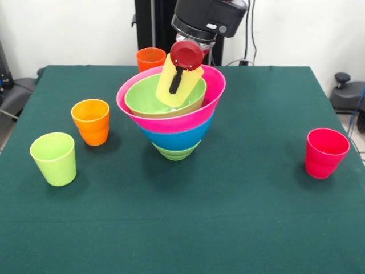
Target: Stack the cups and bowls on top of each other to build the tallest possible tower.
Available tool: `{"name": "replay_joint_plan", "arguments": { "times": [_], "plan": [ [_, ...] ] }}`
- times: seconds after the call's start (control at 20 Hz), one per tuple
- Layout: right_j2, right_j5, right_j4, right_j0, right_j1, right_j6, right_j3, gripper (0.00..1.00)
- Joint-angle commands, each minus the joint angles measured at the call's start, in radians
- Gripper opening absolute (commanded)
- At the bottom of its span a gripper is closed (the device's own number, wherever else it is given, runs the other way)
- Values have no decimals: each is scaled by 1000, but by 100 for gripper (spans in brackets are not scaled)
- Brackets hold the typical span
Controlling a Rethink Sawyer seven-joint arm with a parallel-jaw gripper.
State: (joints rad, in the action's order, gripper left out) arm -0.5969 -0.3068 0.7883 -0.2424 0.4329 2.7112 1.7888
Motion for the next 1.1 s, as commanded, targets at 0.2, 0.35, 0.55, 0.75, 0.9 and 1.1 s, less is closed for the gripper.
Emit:
{"name": "replay_joint_plan", "arguments": {
  "times": [0.2, 0.35, 0.55, 0.75, 0.9, 1.1],
  "plan": [
    [158, 25, -59, 33, 4, 62, 40, 0],
    [156, 25, -62, 32, 3, 61, 39, 0],
    [164, 37, -62, 35, 1, 61, 41, 0],
    [168, 45, -62, 37, 0, 60, 43, 0],
    [160, 39, -62, 32, -2, 65, 39, 0],
    [168, 44, -60, 36, -1, 64, 43, 0]
  ]
}}
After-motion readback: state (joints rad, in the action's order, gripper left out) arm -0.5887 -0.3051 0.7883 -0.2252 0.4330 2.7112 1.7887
